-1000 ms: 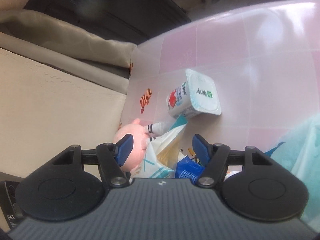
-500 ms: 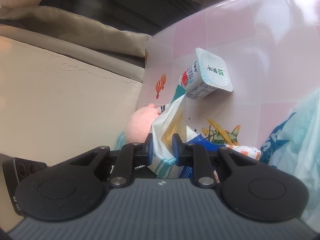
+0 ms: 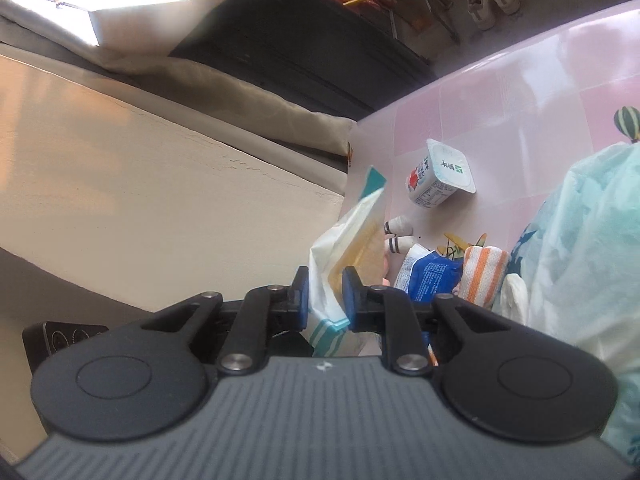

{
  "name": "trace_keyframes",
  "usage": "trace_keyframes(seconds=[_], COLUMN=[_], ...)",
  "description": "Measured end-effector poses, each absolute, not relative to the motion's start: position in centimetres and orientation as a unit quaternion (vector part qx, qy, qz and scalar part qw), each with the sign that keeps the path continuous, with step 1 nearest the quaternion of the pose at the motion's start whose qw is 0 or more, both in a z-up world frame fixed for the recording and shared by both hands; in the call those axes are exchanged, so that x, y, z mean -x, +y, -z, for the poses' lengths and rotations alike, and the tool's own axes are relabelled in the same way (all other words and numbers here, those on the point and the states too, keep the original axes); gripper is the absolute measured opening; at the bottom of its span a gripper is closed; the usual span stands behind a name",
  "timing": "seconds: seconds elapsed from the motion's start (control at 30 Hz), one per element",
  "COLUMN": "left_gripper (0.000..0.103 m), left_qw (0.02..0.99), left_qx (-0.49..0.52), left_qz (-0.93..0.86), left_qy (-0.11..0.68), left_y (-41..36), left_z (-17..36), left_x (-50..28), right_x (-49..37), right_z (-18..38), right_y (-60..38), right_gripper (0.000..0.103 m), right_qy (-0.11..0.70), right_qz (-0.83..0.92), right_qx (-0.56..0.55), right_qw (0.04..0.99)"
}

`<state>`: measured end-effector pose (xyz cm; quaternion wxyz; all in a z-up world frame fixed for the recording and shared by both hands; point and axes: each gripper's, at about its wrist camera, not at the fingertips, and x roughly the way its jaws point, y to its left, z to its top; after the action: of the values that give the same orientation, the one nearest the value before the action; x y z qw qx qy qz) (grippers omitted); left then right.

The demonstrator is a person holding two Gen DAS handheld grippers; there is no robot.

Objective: Organize soft objects
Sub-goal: 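Carry the swab packet into the cardboard box and release it beside the bandage box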

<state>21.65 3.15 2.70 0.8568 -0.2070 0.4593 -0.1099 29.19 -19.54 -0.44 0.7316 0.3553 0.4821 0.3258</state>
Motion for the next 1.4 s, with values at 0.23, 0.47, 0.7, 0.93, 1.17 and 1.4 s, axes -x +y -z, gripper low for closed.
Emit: trace_keyframes(seconds=[0.23, 0.47, 0.7, 0.93, 1.17, 1.4], left_gripper=[0.029, 0.03, 0.032, 0.033, 0.037, 0.039], left_qw=[0.858, 0.84, 0.806, 0.805, 0.818, 0.825], left_qx=[0.158, 0.096, 0.048, 0.023, 0.013, 0.022], left_qz=[0.183, 0.258, 0.316, 0.315, 0.298, 0.285], left_qy=[0.452, 0.468, 0.498, 0.503, 0.492, 0.488], left_y=[-4.6, -15.8, -26.3, -31.2, -30.9, -29.3], left_z=[-4.7, -4.0, -0.9, 1.3, 1.4, 0.7], left_x=[-20.4, -21.9, -25.7, -28.6, -29.8, -30.2], right_x=[-24.1, -20.6, -20.6, -24.5, -28.5, -28.5], right_z=[-2.0, -1.7, 0.3, 3.1, 4.5, 3.5], right_y=[-28.1, -39.4, -49.4, -54.6, -55.9, -54.9], right_gripper=[0.014, 0.014, 0.013, 0.013, 0.015, 0.021], right_qy=[0.436, 0.399, 0.381, 0.383, 0.381, 0.38], right_qz=[-0.292, -0.218, -0.13, -0.069, -0.032, -0.013], right_qx=[-0.384, -0.417, -0.42, -0.388, -0.299, -0.222], right_qw=[0.76, 0.787, 0.813, 0.836, 0.874, 0.898])
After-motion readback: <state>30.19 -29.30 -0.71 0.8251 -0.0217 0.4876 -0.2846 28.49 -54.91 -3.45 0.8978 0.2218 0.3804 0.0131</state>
